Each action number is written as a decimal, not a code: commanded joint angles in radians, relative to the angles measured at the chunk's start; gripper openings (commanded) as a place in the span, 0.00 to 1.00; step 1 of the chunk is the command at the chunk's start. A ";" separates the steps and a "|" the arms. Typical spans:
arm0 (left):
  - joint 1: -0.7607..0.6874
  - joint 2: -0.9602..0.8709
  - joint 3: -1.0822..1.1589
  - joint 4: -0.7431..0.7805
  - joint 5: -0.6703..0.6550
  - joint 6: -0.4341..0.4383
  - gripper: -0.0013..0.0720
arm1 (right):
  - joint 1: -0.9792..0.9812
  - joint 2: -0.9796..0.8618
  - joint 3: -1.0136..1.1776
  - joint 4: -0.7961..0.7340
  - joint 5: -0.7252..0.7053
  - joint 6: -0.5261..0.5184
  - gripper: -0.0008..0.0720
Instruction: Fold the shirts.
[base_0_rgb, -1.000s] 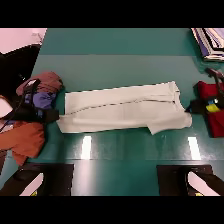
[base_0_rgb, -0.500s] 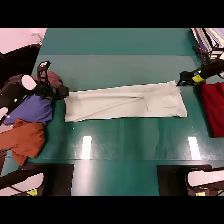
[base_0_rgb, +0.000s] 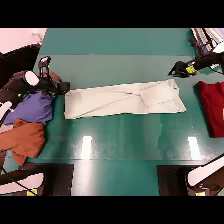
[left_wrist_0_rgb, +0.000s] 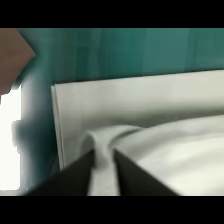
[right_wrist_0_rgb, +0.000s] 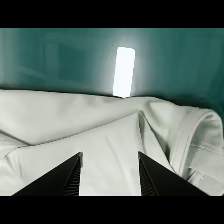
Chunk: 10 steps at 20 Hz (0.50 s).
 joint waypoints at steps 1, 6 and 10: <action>0.000 -0.002 0.066 0.001 -0.094 0.007 1.00 | -0.063 -0.008 0.025 0.074 0.094 -0.026 0.57; 0.000 -0.002 0.111 -0.008 -0.158 0.006 0.99 | -0.213 0.029 -0.103 0.116 0.180 -0.036 0.71; -0.003 -0.002 0.111 -0.050 -0.220 0.006 0.06 | -0.322 0.055 -0.314 0.126 0.150 -0.043 0.83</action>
